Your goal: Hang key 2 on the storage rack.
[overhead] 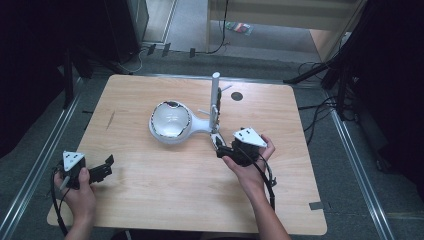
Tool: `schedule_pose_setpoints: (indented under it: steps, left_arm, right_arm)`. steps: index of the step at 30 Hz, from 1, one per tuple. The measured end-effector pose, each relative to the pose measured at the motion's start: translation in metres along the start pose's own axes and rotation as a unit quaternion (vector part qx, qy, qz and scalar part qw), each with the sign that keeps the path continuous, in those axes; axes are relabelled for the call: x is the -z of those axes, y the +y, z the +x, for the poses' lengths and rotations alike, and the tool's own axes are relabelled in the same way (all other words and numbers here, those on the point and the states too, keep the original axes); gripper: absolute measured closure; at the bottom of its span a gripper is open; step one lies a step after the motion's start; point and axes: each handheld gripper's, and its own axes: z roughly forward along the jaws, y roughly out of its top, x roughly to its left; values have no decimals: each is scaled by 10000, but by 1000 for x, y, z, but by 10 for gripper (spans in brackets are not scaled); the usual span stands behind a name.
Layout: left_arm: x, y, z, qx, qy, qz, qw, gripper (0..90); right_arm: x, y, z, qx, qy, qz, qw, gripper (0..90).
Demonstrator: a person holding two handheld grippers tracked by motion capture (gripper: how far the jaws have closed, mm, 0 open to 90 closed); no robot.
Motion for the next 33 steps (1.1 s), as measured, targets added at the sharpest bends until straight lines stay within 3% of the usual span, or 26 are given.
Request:
schedule_pose_setpoints:
  steps: [8,15,33]
  left_arm:
    - [0,0,0,-5,-9,8,10000,0]
    - [0,0,1,30,-8,13,10000,0]
    - [-1,1,1,50,-11,21,10000,0]
  right_arm:
    - [7,-6,-5,51,6,38,10000,19]
    - [14,-12,-16,-35,-162,72,9998,19]
    - [30,-31,-33,-56,-205,203,9996,15]
